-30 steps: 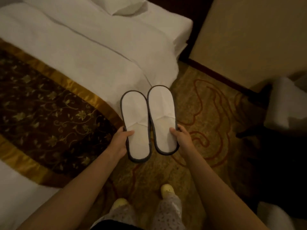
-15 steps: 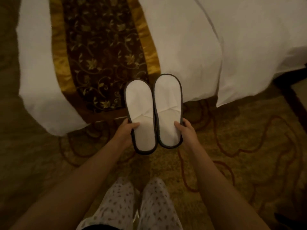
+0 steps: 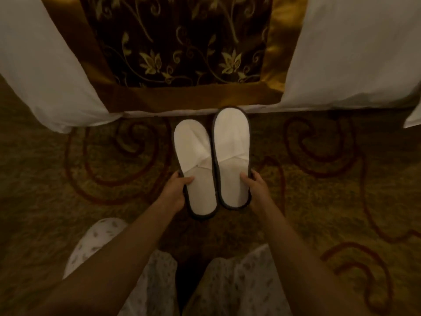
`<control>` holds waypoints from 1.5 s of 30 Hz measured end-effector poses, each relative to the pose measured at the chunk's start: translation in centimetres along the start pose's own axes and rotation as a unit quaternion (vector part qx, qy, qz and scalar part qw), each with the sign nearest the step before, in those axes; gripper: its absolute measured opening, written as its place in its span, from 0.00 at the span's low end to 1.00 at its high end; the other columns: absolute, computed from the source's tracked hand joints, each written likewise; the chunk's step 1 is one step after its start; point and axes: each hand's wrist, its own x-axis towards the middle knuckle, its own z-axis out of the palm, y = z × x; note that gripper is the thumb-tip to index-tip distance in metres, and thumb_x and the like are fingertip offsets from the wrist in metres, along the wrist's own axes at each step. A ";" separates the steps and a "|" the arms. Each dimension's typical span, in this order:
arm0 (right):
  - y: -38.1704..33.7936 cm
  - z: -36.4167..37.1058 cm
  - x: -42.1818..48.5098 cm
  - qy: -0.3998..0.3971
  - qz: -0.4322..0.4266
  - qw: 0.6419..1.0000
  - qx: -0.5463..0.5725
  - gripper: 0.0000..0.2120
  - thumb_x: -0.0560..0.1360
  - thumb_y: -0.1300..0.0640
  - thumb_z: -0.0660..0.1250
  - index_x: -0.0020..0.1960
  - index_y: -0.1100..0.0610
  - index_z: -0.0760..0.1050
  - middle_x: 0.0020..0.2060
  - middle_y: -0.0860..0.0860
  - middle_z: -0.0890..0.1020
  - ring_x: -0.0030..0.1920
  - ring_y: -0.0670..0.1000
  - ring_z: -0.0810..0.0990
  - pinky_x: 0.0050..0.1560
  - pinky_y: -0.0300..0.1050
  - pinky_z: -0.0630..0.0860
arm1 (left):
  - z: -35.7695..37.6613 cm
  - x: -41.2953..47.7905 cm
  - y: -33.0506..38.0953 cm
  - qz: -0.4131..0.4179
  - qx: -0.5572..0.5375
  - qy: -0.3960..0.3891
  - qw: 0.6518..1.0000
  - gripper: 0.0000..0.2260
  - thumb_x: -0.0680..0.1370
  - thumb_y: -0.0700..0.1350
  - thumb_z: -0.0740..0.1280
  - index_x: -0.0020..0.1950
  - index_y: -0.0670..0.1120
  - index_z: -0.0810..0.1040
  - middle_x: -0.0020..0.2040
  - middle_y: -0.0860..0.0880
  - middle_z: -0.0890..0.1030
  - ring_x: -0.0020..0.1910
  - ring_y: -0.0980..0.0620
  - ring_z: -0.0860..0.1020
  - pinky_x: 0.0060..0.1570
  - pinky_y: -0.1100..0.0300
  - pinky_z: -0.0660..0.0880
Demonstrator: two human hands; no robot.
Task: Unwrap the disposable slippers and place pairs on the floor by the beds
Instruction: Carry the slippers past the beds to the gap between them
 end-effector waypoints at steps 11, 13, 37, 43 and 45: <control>7.8 4.6 17.4 0.001 -0.033 0.993 -0.113 0.25 0.77 0.52 0.64 0.71 0.55 0.65 0.70 0.56 0.69 0.66 0.60 0.69 0.63 0.53 0.70 | -5.5 15.0 -5.8 0.030 -0.036 0.021 0.999 0.21 0.75 0.33 0.63 0.66 0.48 0.70 0.54 0.48 0.78 0.49 0.48 0.76 0.45 0.53 0.75; 8.0 5.6 19.2 0.003 -0.033 0.993 -0.113 0.25 0.77 0.52 0.64 0.71 0.54 0.65 0.70 0.56 0.68 0.67 0.59 0.68 0.63 0.52 0.69 | -6.4 16.3 -6.0 0.034 -0.039 0.025 0.998 0.20 0.75 0.33 0.63 0.66 0.48 0.71 0.56 0.48 0.77 0.49 0.48 0.76 0.48 0.52 0.74; -4.9 11.5 3.9 -0.029 -0.345 0.807 -0.478 0.24 0.79 0.52 0.57 0.72 0.59 0.61 0.69 0.56 0.70 0.68 0.57 0.68 0.68 0.54 0.68 | -5.2 3.4 2.7 0.032 0.144 0.017 0.989 0.23 0.76 0.35 0.64 0.70 0.45 0.66 0.64 0.43 0.74 0.54 0.46 0.75 0.54 0.50 0.74; -15.1 14.3 -9.6 -0.125 -0.541 0.520 -0.650 0.30 0.77 0.53 0.58 0.76 0.54 0.52 0.77 0.51 0.55 0.77 0.52 0.52 0.75 0.50 0.41 | -5.8 -9.2 12.8 0.165 0.483 0.067 0.857 0.21 0.77 0.38 0.61 0.70 0.46 0.68 0.66 0.42 0.75 0.63 0.42 0.73 0.59 0.56 0.70; -18.4 16.3 -13.7 -0.152 -0.542 0.462 -0.685 0.25 0.78 0.54 0.56 0.75 0.52 0.56 0.76 0.50 0.59 0.76 0.52 0.53 0.75 0.54 0.39 | -5.8 -13.6 16.7 0.202 0.545 0.084 0.809 0.21 0.76 0.39 0.60 0.70 0.48 0.68 0.65 0.44 0.76 0.62 0.42 0.74 0.63 0.52 0.71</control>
